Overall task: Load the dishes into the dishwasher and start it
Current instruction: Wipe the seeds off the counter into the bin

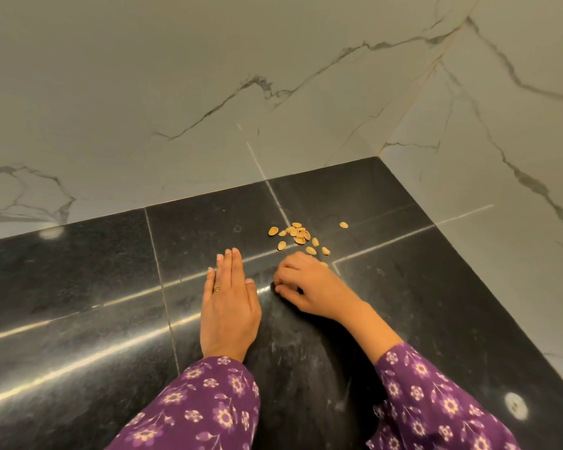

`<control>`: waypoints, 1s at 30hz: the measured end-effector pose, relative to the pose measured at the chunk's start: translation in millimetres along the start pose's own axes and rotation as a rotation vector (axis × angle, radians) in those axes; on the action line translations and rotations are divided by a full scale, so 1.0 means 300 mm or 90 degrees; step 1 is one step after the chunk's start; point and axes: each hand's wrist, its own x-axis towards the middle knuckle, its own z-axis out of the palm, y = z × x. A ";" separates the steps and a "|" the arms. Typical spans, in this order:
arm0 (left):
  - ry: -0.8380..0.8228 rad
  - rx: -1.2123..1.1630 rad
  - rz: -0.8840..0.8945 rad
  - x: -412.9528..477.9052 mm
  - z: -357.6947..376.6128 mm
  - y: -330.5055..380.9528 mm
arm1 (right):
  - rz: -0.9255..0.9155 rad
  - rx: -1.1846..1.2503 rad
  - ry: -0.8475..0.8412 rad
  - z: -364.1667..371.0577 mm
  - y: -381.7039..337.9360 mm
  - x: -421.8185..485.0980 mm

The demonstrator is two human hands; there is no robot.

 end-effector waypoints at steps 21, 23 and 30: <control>-0.013 0.012 0.001 -0.002 -0.012 0.009 | 0.147 0.042 0.085 -0.037 0.135 0.101; -0.008 0.002 0.001 -0.001 -0.011 0.010 | 0.169 0.089 0.088 -0.074 0.150 0.034; -0.002 -0.007 0.001 -0.004 -0.006 0.005 | 0.497 0.176 0.337 -0.189 0.302 -0.014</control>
